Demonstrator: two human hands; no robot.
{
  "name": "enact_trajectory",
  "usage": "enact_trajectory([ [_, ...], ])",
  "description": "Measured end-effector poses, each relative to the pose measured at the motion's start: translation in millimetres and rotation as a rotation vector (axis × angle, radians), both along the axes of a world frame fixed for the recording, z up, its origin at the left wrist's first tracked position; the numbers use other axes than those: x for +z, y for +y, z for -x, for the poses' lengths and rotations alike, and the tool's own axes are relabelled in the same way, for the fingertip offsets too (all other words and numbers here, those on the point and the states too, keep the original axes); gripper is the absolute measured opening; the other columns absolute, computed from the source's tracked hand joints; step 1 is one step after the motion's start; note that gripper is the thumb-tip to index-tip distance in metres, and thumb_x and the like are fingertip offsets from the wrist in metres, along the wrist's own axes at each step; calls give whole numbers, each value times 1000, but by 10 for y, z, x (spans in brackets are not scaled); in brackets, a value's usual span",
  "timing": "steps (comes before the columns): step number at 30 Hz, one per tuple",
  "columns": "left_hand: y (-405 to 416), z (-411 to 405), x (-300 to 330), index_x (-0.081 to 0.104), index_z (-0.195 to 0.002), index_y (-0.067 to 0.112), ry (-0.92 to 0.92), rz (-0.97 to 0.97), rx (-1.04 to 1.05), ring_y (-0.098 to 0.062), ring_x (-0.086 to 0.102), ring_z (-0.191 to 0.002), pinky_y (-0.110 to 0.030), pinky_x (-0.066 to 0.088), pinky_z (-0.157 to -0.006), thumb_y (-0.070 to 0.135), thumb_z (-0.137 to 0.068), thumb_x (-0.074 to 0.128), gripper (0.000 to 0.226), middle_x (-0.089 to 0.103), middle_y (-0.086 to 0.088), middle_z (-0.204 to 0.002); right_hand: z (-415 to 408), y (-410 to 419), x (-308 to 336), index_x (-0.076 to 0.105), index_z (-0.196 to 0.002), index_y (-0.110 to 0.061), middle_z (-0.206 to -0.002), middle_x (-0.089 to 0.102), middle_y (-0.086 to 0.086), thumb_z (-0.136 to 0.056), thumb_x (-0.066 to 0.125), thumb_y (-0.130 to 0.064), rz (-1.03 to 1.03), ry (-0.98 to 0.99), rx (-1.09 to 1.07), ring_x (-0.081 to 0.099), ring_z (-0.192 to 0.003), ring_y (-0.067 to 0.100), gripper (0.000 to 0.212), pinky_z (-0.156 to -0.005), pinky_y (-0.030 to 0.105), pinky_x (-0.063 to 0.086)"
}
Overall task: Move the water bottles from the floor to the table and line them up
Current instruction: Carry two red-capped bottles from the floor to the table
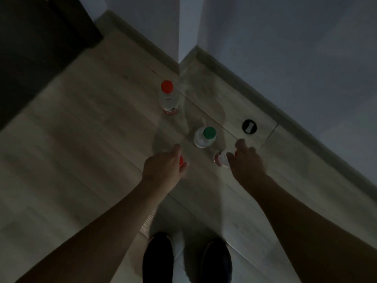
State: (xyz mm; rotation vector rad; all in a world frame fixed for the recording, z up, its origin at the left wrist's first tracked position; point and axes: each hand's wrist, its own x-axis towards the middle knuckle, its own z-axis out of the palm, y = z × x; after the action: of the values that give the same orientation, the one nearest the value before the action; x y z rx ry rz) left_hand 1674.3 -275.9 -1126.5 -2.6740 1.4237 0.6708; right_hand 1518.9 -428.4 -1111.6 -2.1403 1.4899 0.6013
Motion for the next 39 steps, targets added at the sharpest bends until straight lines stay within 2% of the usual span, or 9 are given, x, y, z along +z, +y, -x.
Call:
enact_trajectory([
  [5,49,24,119,52,-106,22,27,72,-4,-21,66,-65,-24,33,-52,52,-93,52,32,64,2,-70,81,33,143,42,-110,-19,-78,59,2,-98,48,-42,52,-75,-35,60,-65,19,27,-66,42,58],
  [8,16,57,634,50,-99,24,-14,73,51,-15,50,-52,-22,15,-44,51,-91,54,29,57,5,-63,148,155,611,42,-99,-25,-71,53,-8,-94,54,-44,82,-128,-70,56,-60,11,23,-61,37,57],
  [10,-12,78,1130,48,-98,26,-13,71,79,-13,44,-52,-22,15,-44,52,-90,54,28,52,7,-62,154,226,1118,41,-96,-29,-71,53,-9,-92,56,-47,66,-140,-77,56,-60,9,23,-61,34,56],
  [14,-98,104,2410,44,-94,30,109,99,162,-14,54,-61,-24,30,-51,54,-89,57,28,48,12,-63,190,171,2316,43,-95,-31,-76,56,-8,-92,56,-49,64,-157,-94,55,-64,8,23,-62,29,52],
  [18,-16,183,4266,40,-89,34,124,213,139,-6,39,-57,-23,25,-52,52,-85,63,30,34,17,-58,286,256,4022,43,-95,-31,-77,54,-9,-92,57,-46,81,-250,-100,52,-64,5,20,-58,24,45],
  [22,83,400,5850,49,-88,31,156,391,185,6,43,-52,-14,27,-49,47,-83,65,24,47,17,-60,486,362,5646,45,-94,-33,-73,53,-12,-88,57,-50,216,-378,-192,56,-64,8,21,-58,30,52],
  [26,244,645,6910,53,-80,30,151,600,216,6,49,-56,-12,32,-53,47,-78,69,24,52,15,-62,736,605,6709,42,-85,-37,-63,49,-18,-81,57,-57,358,-517,-273,47,-55,-3,26,-50,21,35],
  [32,225,947,7698,54,-75,30,251,754,214,-7,60,-64,-23,50,-61,42,-76,72,22,58,7,-67,1035,637,7433,52,-83,-30,-62,52,-15,-81,63,-48,435,-613,-303,52,-55,3,20,-52,21,38],
  [39,29,1143,8088,54,-71,26,345,838,34,-4,61,-64,-19,46,-53,42,-78,73,26,58,8,-59,1422,829,7775,52,-80,-30,-66,55,-13,-76,67,-44,549,-606,-451,57,-63,14,21,-58,28,46],
])
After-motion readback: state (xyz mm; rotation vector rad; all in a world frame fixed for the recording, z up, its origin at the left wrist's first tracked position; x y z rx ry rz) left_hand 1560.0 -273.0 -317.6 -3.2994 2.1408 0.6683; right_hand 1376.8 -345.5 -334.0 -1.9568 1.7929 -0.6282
